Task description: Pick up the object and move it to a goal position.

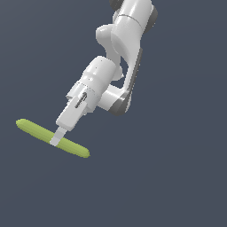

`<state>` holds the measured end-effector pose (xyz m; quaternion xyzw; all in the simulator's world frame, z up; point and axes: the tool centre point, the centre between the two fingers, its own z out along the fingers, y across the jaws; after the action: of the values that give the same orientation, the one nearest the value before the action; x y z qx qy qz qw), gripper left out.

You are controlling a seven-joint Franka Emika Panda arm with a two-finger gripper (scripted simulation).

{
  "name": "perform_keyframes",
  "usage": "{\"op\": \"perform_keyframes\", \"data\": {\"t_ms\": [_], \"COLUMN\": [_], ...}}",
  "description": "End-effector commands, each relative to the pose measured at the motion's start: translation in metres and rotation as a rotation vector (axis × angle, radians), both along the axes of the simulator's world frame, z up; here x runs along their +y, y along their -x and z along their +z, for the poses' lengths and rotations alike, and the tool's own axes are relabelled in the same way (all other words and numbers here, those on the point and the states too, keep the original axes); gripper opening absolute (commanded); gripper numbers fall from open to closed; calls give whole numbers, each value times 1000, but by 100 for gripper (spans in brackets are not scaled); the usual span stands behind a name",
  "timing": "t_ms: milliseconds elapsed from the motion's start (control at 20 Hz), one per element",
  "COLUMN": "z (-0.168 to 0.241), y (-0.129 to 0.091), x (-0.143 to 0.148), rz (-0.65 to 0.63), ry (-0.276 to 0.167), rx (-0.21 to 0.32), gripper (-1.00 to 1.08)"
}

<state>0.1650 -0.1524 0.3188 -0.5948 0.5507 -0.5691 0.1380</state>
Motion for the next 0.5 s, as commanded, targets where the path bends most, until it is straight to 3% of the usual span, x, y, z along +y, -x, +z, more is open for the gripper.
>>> {"op": "perform_keyframes", "data": {"t_ms": [0,250,450], "z": [23,55,69], "y": [2,7,11], "x": [-6,-13,-17], "rz": [-23,-58,-76], "ry": [19,46,58], "rx": [-65,-157,-199], "gripper": [-100,-100,-100]}}
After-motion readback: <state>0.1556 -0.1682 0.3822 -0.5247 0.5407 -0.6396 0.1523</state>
